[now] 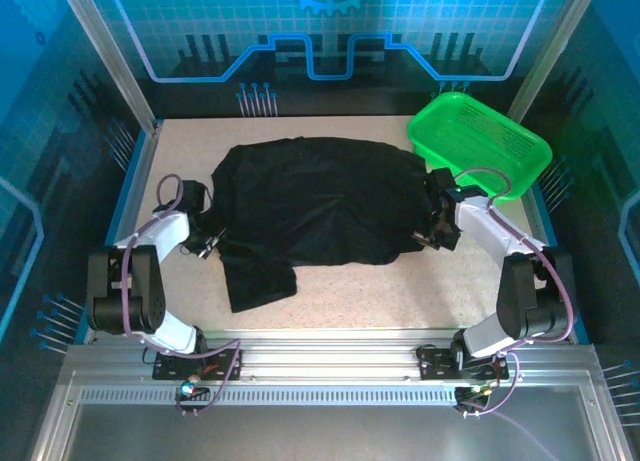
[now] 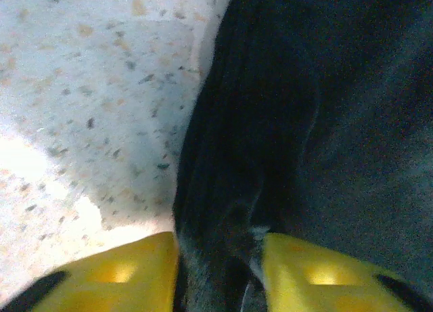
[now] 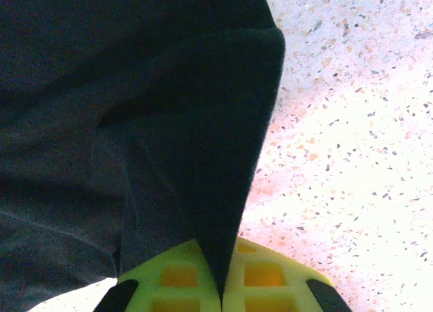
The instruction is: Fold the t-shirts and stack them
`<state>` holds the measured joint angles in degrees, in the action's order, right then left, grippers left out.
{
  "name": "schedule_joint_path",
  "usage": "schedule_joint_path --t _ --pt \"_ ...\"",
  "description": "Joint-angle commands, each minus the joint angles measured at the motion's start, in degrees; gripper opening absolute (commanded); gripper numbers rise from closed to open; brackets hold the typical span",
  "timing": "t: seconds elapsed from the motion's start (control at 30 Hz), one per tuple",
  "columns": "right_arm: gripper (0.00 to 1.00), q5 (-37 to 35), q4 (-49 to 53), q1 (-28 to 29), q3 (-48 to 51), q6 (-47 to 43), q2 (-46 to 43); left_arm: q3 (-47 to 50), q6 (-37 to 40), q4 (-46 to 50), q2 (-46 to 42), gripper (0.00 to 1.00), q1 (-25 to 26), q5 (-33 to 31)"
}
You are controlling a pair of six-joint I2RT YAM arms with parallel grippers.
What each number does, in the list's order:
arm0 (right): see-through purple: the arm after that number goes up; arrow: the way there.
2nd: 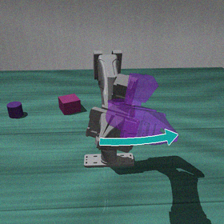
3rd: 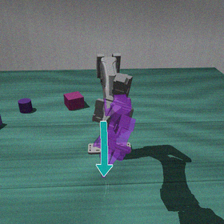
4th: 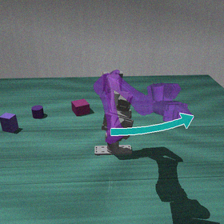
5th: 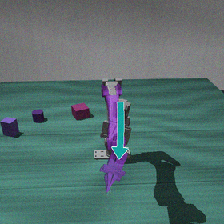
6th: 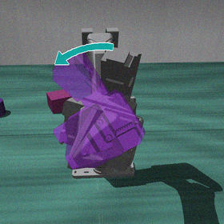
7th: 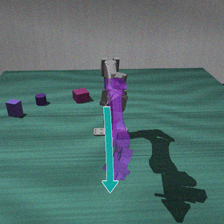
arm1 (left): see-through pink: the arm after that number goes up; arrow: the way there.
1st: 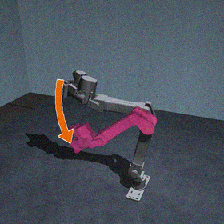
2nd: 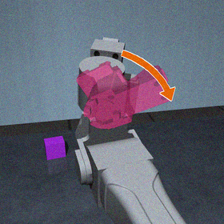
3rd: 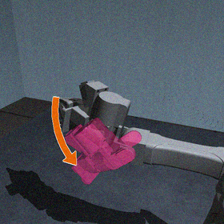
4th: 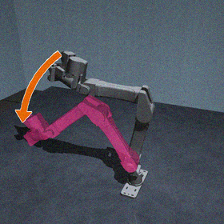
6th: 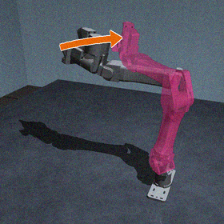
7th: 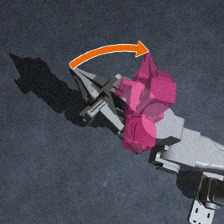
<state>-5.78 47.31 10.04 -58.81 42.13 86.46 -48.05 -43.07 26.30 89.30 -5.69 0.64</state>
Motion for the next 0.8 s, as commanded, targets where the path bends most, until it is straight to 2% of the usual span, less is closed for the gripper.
schedule_joint_path --t 0.0,0.17,0.43,0.6,0.77 --pt "0.0 -0.12 1.07 -0.74 0.47 -0.64 -0.85 1.24 0.88 -3.43 1.23 0.24 -0.64 3.26" --pt "0.0 0.24 0.31 -0.73 0.28 -0.47 -0.93 3.72 -0.44 -2.73 -2.61 0.0 -0.64 3.9" --pt "0.0 3.03 -2.32 0.29 -4.8 -3.16 -2.07 0.92 -8.25 1.81 -13.38 0.0 -0.55 3.4" --pt "0.0 2.99 -2.16 0.73 -14.52 -5.85 -2.18 -8.25 -11.47 5.45 -16.39 0.0 -0.55 2.63" --pt "0.0 3.43 -1.56 0.28 -29.71 -7.88 -0.81 -20.47 -14.69 6.61 -18.83 0.0 -0.72 0.41"
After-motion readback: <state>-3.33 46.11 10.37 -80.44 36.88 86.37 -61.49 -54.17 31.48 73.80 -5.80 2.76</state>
